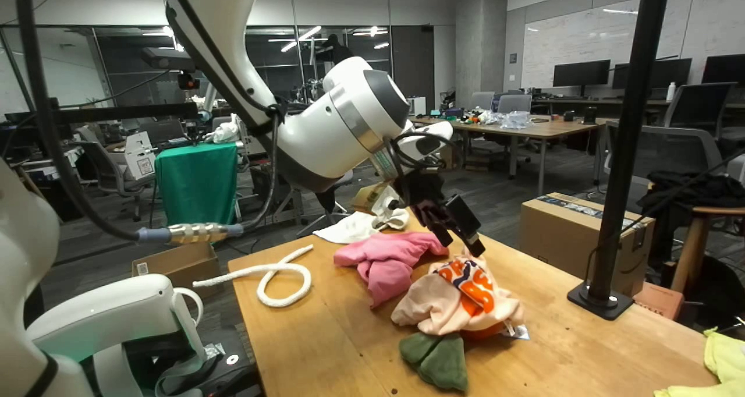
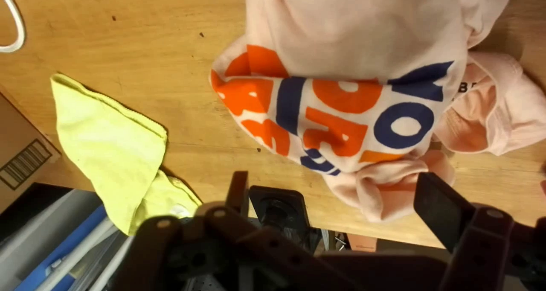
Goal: Separate the clothes and ropes
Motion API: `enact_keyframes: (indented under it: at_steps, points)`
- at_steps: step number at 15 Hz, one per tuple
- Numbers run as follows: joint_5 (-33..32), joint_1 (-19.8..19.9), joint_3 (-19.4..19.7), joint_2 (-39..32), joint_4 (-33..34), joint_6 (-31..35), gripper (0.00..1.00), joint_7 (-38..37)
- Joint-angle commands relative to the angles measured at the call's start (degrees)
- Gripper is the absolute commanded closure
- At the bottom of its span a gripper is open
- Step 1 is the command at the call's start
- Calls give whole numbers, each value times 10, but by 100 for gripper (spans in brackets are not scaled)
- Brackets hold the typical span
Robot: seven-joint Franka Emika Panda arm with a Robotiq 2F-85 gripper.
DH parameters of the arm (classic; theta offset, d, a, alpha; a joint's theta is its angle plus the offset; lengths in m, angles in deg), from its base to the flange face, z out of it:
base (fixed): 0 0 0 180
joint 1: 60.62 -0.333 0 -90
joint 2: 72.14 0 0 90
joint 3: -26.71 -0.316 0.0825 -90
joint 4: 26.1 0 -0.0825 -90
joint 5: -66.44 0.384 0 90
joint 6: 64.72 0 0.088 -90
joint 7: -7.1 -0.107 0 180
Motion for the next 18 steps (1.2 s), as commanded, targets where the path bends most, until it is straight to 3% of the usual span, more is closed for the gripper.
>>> enact_keyframes:
  at_steps: [1, 13, 14, 18]
  points:
    - [6, -1, -1, -16, 0, -2, 0, -33]
    - [110, 15, 14, -78, 25, 14, 0, -10]
    - [119, 17, 15, -79, 26, 15, 21, -6]
    - [152, 22, 12, -82, 32, 14, 51, 6]
